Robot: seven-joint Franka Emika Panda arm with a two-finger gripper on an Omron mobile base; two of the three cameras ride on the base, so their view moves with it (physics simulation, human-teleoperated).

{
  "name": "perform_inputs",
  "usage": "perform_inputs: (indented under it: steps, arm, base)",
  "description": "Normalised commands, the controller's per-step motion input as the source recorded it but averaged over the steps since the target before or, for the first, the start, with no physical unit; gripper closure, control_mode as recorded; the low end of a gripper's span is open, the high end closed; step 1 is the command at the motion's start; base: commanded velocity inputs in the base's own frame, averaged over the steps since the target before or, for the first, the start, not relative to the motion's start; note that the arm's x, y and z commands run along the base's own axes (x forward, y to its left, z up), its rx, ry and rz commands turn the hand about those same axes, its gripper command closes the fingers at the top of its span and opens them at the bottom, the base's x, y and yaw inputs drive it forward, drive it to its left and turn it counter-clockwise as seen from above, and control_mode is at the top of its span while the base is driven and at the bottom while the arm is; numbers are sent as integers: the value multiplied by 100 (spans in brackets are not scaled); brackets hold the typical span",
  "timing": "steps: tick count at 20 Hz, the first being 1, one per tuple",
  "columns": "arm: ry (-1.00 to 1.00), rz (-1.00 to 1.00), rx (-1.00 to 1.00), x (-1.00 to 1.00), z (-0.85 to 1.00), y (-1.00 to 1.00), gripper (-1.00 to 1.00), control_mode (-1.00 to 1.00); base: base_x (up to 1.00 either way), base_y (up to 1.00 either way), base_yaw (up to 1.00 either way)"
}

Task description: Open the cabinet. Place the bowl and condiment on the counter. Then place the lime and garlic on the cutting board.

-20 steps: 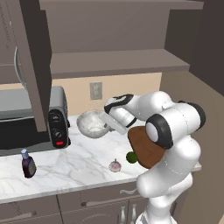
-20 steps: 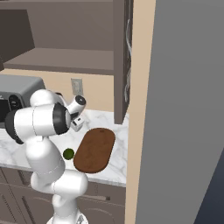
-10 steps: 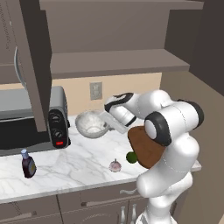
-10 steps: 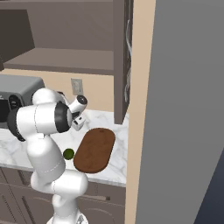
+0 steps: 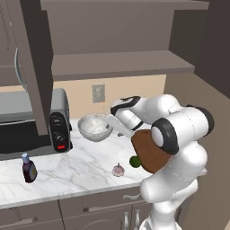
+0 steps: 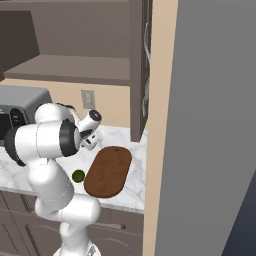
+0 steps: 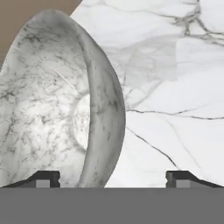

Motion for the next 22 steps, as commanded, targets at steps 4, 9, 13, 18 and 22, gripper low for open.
perform_inputs:
  steps: [4, 9, 13, 18, 22]
  arm:
    - [-14, 0, 1, -44, 17, -11, -100, -100]
    - [-17, -6, 0, -51, 32, 0, -100, -100]
    - [-8, -12, 0, -36, 46, 0, -100, -100]
    - [-3, -16, 0, -37, 55, 0, -100, -100]
    - [0, -15, 0, -43, 57, 0, -100, -100]
  base:
    - [0, 0, 0]
    - [0, 0, 0]
    - [0, 0, 0]
    - [0, 0, 0]
    - [0, 0, 0]
